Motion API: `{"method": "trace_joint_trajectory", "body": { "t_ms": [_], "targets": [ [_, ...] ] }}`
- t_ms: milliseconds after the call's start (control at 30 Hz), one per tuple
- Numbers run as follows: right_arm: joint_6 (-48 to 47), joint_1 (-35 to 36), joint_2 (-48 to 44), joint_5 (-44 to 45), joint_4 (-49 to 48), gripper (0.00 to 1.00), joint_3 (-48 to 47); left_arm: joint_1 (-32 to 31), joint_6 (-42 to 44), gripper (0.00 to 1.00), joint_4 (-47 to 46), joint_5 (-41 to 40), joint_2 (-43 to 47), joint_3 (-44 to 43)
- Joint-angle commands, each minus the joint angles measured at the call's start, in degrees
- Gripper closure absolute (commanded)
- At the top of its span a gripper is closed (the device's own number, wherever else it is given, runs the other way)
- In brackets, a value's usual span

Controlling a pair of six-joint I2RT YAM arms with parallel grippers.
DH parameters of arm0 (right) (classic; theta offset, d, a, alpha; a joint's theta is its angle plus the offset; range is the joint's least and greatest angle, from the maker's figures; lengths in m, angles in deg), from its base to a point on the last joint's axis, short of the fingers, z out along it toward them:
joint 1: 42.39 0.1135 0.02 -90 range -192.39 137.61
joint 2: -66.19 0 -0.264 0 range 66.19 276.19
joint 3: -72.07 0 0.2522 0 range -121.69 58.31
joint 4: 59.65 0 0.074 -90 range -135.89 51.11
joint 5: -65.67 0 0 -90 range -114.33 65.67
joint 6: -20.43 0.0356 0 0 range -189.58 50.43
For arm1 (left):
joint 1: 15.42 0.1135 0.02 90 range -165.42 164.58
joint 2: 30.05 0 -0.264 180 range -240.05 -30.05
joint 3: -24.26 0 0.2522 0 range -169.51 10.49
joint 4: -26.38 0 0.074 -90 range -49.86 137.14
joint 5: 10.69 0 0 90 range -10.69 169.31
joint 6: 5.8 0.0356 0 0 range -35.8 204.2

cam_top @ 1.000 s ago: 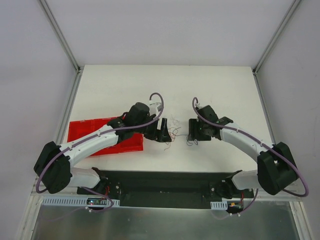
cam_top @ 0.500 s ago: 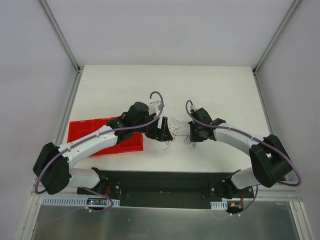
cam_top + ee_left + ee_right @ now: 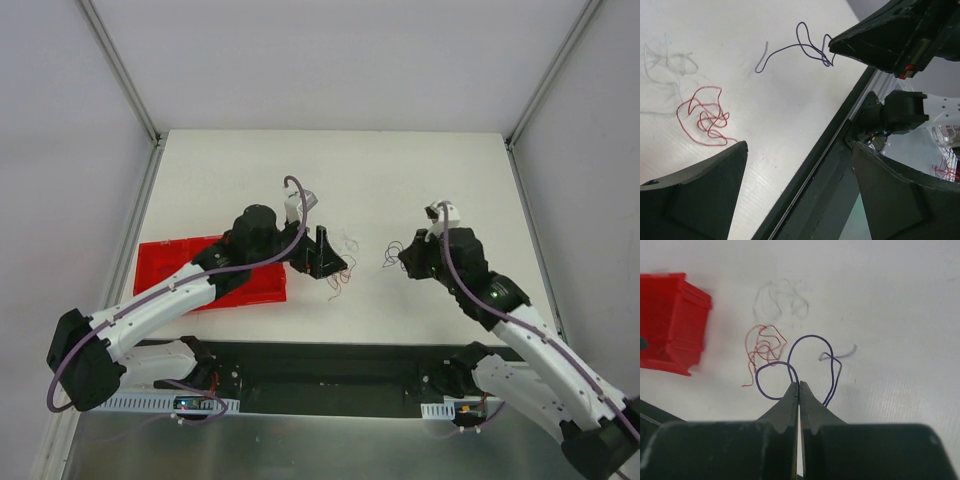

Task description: Untangle the cables

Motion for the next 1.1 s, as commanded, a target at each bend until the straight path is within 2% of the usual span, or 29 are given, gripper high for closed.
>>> {"method": "trace_joint_trajectory", "body": {
  "t_ms": [0,33,67,267,433,500,667,733,833,933,1000,1067],
  "targets": [
    [-2.7,-0.6,-8.9,-1.2,1.3,0.99,-3.4,-0.3,0.5,0.14,-12.5,4.2,4.7,2.7],
    [-2.7,-0.5,-9.6,-2.0,1.3,0.99,-4.0,-0.3,-0.3,0.11,-14.8,5.2,5.1,3.3],
    [-2.9,-0.6,-10.2,-3.2,1.2,0.99,-4.6,-0.3,-1.0,0.01,-17.0,6.5,5.2,3.5],
    [-2.7,-0.6,-10.1,-11.9,-0.6,0.99,-6.5,-0.5,-2.0,0.01,-19.3,14.6,0.9,-1.9],
    [0.7,-0.6,-11.0,-19.8,-6.1,1.00,-4.5,-0.7,-2.7,0.02,-16.2,16.2,-4.1,-5.6],
    [2.0,-0.6,-11.0,-21.4,-7.3,0.99,-4.0,-1.0,-3.7,0.05,-15.5,16.8,-6.2,-6.5],
    [3.3,-0.6,-10.5,-24.8,-9.5,1.00,-2.9,-1.6,-4.9,0.20,-14.7,19.5,-10.7,-8.4],
    [3.5,-0.5,-10.9,-25.2,-9.8,0.99,-2.4,-1.6,-5.3,0.19,-14.7,19.7,-11.5,-8.9],
    [3.7,-0.5,-11.6,-25.5,-9.8,0.99,-1.8,-2.1,-5.5,0.12,-15.9,20.0,-12.0,-9.2],
    [3.7,-0.6,-11.6,-26.0,-9.8,0.99,-1.6,-2.1,-6.1,0.13,-16.6,20.5,-12.9,-9.6],
    [3.7,-0.4,-11.4,-26.5,-10.0,0.99,-1.6,-2.2,-6.8,0.18,-17.2,21.3,-13.7,-10.2],
    [3.6,-0.4,-11.1,-26.8,-10.5,0.99,-1.4,-2.3,-7.2,0.33,-17.4,21.9,-14.3,-10.5]
  ]
}}
